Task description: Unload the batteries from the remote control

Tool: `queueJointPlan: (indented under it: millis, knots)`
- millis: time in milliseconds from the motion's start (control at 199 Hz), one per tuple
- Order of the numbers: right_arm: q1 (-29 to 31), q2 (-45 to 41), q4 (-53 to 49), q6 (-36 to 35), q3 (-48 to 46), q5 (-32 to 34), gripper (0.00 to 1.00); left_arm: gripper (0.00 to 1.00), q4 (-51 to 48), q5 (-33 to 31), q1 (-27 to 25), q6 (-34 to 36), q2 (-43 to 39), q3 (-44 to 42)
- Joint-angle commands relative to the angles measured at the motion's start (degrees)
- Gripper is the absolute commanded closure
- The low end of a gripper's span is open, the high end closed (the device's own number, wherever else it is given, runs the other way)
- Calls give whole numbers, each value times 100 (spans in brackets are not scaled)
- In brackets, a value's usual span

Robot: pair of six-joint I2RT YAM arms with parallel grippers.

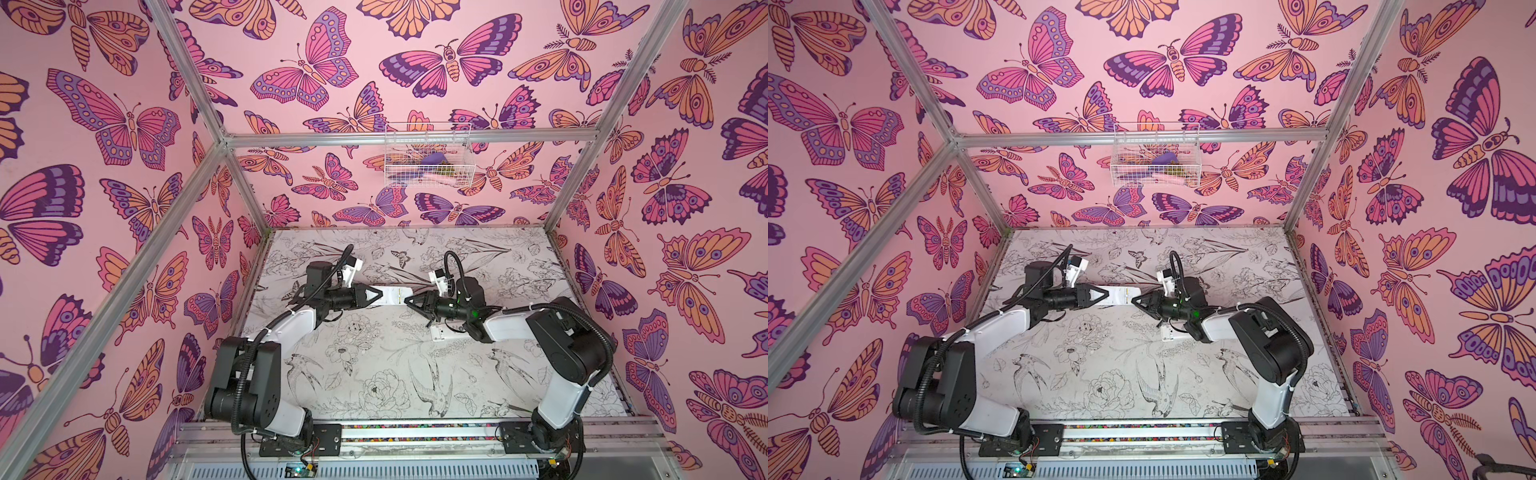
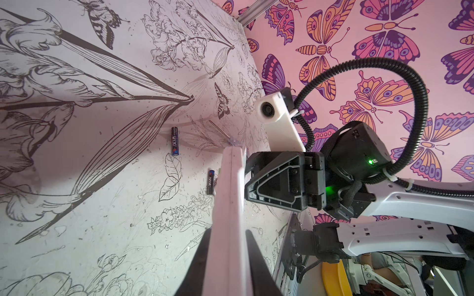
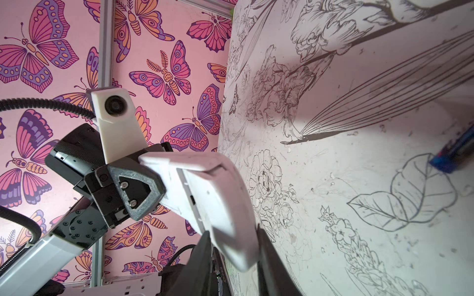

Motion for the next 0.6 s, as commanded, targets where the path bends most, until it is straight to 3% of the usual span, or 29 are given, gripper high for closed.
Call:
queueJointPlan:
  millis: [0,597]
  knots:
    - [-72,-227,-65,-200,-34,20,69,100,4,-125,-6,214,12,-85]
    - [1,-399,22,-238,63,-105,70,100,-86,-232,-87,330,79,-136]
